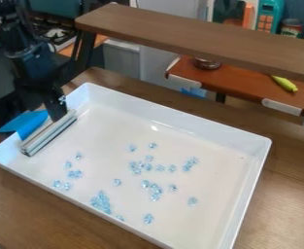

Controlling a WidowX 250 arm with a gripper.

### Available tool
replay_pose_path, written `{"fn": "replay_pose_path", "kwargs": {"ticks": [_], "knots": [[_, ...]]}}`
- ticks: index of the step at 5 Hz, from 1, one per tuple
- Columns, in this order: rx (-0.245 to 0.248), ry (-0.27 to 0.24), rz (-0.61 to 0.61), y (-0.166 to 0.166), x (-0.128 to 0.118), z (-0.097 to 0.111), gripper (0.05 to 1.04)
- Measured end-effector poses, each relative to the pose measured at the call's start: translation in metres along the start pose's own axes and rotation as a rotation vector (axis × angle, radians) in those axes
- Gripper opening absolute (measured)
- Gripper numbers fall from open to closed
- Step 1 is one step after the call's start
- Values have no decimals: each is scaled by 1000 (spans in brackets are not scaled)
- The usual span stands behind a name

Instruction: Sweep into pile

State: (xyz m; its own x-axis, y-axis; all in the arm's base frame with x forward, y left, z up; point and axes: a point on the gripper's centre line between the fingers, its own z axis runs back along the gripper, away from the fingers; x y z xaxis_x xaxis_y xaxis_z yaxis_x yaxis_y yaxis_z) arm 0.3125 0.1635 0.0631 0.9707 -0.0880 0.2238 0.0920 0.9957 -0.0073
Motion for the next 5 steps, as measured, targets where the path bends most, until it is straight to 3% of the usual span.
{"fn": "replay_pose_path", "kwargs": {"ticks": [1,3,5], "knots": [[22,-10,1,11,7,-12,999],[56,21,69,36,13,-36,999],[75,22,98,41,13,-46,999]]}}
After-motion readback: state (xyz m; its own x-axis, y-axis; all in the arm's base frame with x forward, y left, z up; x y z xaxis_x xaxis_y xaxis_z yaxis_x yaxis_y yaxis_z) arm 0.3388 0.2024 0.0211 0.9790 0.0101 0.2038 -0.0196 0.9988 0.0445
